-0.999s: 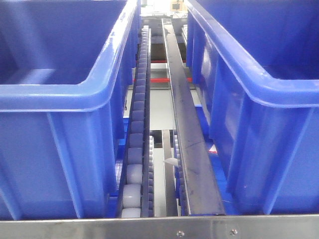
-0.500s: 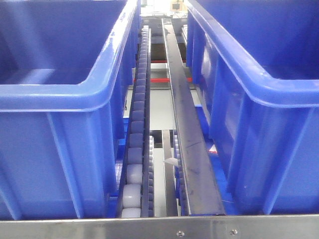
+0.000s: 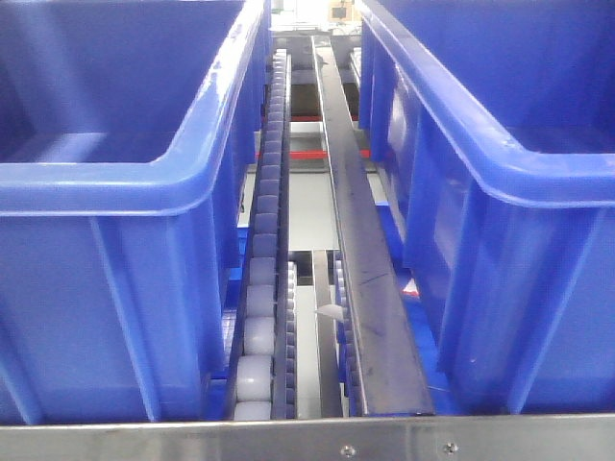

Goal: Pick and sort blue part to right shelf

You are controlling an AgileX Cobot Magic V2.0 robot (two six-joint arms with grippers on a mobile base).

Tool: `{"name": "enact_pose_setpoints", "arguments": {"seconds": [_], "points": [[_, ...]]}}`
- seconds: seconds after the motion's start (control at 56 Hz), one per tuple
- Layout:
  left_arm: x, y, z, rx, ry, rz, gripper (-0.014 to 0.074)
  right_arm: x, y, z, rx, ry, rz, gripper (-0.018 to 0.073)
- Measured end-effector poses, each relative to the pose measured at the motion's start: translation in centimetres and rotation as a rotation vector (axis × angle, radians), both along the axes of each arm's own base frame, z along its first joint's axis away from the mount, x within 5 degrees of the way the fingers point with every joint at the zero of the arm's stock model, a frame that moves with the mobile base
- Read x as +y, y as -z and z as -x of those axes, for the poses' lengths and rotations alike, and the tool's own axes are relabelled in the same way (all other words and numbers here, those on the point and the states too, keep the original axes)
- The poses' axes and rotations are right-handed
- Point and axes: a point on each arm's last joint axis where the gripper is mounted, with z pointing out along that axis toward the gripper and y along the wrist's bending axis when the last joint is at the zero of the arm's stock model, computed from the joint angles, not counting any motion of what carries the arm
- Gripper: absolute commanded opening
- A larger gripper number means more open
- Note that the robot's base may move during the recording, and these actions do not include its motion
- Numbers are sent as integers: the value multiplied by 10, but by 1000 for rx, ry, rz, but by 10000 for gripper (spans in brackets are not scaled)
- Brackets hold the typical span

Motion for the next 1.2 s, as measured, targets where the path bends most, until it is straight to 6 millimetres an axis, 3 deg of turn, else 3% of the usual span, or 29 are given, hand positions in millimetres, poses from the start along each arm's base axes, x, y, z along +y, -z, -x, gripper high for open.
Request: {"name": "enact_pose_setpoints", "arguments": {"seconds": [0.232, 1.196], "points": [[0, 0, 0, 0, 0, 0, 123, -5, 26, -11, -144, 51, -9, 57], [0, 0, 0, 0, 0, 0, 123, -5, 28, -12, -163, 56, 7, 57]]}}
